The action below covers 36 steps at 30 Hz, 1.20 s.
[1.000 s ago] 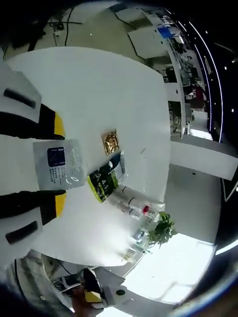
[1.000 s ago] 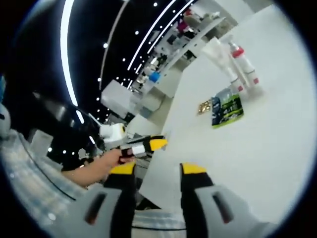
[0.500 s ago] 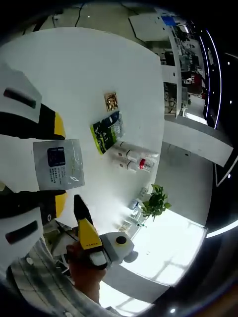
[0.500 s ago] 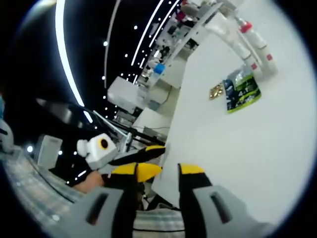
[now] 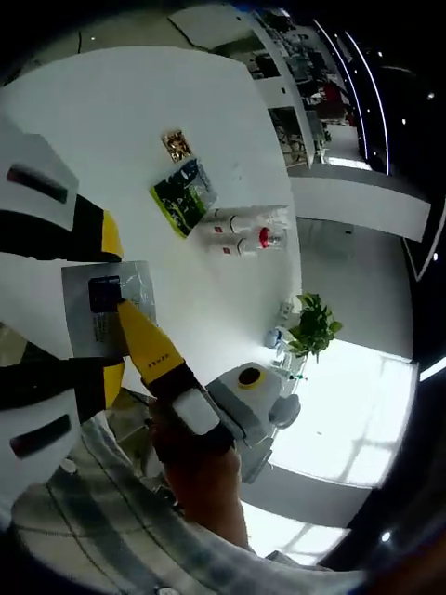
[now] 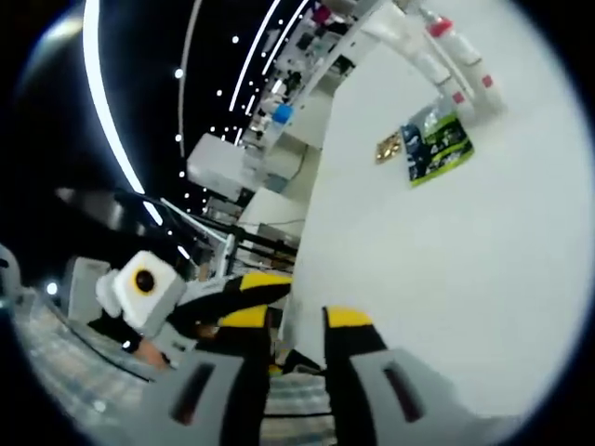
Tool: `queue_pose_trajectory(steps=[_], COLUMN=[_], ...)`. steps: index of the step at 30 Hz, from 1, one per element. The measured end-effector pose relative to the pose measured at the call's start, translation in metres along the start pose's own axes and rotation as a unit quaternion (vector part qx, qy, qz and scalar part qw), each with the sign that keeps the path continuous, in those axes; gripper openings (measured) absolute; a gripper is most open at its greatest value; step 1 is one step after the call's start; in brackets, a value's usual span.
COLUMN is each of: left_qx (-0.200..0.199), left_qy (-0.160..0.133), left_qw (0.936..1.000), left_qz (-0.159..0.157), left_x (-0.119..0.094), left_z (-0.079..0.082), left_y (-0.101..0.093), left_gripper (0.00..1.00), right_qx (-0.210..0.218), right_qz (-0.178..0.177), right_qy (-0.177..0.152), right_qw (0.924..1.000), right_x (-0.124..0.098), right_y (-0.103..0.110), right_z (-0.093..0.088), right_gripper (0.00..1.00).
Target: Arrange the skincare products in the storage area until every visible bottle or jar stands upright without overlapping.
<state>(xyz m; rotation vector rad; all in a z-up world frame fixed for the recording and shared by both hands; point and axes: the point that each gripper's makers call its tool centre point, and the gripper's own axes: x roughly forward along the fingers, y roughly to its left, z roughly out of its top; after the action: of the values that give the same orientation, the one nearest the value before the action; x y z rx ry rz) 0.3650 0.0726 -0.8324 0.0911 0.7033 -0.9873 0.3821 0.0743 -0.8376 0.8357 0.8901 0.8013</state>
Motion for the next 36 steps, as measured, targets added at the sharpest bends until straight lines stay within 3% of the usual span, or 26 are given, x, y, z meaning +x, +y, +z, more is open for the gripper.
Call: queue_pose_trajectory(steps=[7, 16, 19, 20, 23, 26, 27, 29, 31, 33, 34, 36], left_qx=[0.015, 0.012, -0.016, -0.047, -0.119, -0.154, -0.187, -0.230, -0.284, -0.306, -0.307, -0.313], left_qy=[0.003, 0.008, 0.008, -0.002, -0.029, -0.040, -0.048, -0.063, -0.065, -0.065, -0.065, -0.078], left_qw=[0.9998, 0.9992, 0.9986, 0.9972, 0.9870, 0.9776, 0.9690, 0.9569, 0.9406, 0.9287, 0.9278, 0.9183], left_qz=[-0.013, -0.037, -0.049, -0.058, -0.104, -0.137, -0.154, -0.165, -0.174, -0.198, -0.202, -0.229], left_x=[0.005, 0.010, 0.009, 0.007, -0.001, -0.005, -0.008, -0.008, -0.010, -0.013, -0.013, -0.018], left_z=[0.002, -0.006, -0.013, -0.012, -0.006, -0.004, -0.001, 0.003, 0.002, 0.002, 0.001, 0.007], left_y=[-0.004, -0.004, 0.000, 0.001, 0.000, -0.003, -0.004, 0.001, 0.006, 0.003, 0.003, -0.001], left_gripper=[0.41, 0.45, 0.49, 0.49, 0.49, 0.48, 0.47, 0.40, 0.32, 0.25, 0.22, 0.16], right_qx=[0.029, 0.022, 0.023, 0.023, 0.036, 0.031, 0.028, 0.023, 0.011, 0.007, 0.010, 0.003], right_qz=[0.019, 0.016, 0.018, 0.019, 0.022, 0.043, 0.050, 0.063, 0.078, 0.084, 0.091, 0.091], right_qy=[0.001, 0.005, 0.005, 0.005, 0.013, 0.028, 0.035, 0.051, 0.060, 0.061, 0.065, 0.068], right_qw=[0.9994, 0.9996, 0.9996, 0.9995, 0.9990, 0.9982, 0.9978, 0.9964, 0.9950, 0.9945, 0.9937, 0.9935], right_x=[-0.007, -0.009, -0.009, -0.009, -0.009, -0.010, -0.010, -0.010, -0.009, -0.006, -0.004, -0.002], right_y=[0.003, 0.000, -0.001, -0.001, -0.001, 0.006, 0.009, 0.015, 0.022, 0.027, 0.030, 0.031], right_z=[-0.005, -0.003, 0.001, 0.003, 0.007, 0.006, 0.005, 0.002, 0.001, 0.002, 0.002, 0.002], right_gripper=[0.02, 0.01, 0.01, 0.01, 0.01, 0.01, 0.01, 0.01, 0.01, 0.01, 0.01, 0.01])
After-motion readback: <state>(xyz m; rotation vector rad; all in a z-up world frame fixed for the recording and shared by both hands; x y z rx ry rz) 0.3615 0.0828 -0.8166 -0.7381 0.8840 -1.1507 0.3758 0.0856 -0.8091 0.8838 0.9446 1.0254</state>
